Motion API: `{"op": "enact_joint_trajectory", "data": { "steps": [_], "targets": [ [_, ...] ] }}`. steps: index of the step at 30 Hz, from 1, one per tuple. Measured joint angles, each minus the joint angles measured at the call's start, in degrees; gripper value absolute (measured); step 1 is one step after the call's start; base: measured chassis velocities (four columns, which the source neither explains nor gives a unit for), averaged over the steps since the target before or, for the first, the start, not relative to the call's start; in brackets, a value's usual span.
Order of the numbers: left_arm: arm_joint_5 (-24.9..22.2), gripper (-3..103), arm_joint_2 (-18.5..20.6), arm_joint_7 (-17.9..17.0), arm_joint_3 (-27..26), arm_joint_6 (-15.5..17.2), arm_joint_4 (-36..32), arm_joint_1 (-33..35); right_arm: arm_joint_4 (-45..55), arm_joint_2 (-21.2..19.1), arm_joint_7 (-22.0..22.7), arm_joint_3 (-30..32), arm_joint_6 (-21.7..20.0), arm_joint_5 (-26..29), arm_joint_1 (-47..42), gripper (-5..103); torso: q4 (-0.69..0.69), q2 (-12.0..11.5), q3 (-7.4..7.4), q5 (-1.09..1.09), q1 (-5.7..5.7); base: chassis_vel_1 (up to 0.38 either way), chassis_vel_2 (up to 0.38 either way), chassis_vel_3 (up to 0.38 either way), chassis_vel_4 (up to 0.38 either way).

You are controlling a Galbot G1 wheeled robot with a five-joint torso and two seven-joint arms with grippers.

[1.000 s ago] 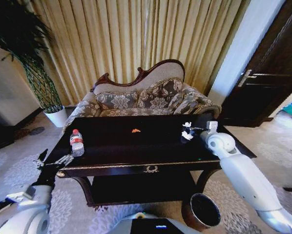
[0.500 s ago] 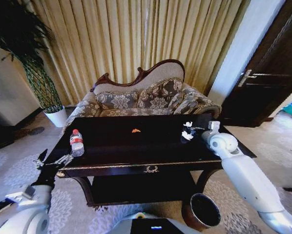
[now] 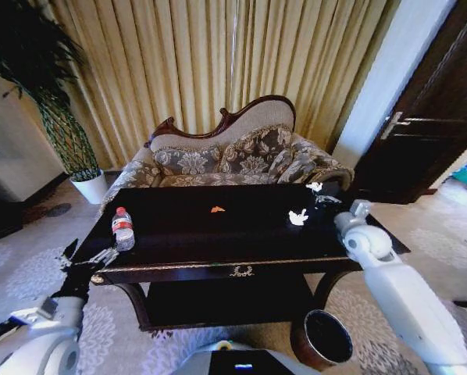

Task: Move to the front of the table and place the trash on the table into the trash bin.

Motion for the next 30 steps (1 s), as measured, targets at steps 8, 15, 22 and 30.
{"op": "enact_joint_trajectory", "data": {
  "steps": [8, 15, 22, 30],
  "targets": [
    [-0.29, 100, 0.16, 0.57, -0.17, -0.88, -0.18, 0.11, -0.19, 1.94, -1.74, 0.49, 6.76, -0.90, -2.16, 0, 0.00, 0.00, 0.00, 0.00, 0.00, 0.000, 0.000, 0.000, 0.000],
    [-0.36, 100, 0.15, 0.64, -0.20, -0.98, -0.04, -0.11, 0.80, 1.34, -3.70, 1.73, 5.68, -0.76, -3.48, 0, -0.01, 0.00, 0.00, 0.00, 0.00, 0.000, 0.000, 0.000, 0.000],
    [-0.31, 100, 0.04, 0.90, -0.03, -0.97, 0.04, -0.17, 1.44, 1.20, -3.96, 1.91, 3.89, -0.63, -3.73, 0, 0.00, 0.00, 0.00, 0.00, 0.00, 0.000, 0.000, 0.000, 0.000],
    [-0.27, 100, 0.05, 1.14, -0.04, -0.89, 0.34, -0.15, 1.45, 1.48, -3.84, 1.70, 3.30, -0.72, -3.86, 0, -0.01, 0.00, 0.00, 0.00, 0.00, 0.004, -0.005, -0.004, 0.006]
  ]
}}
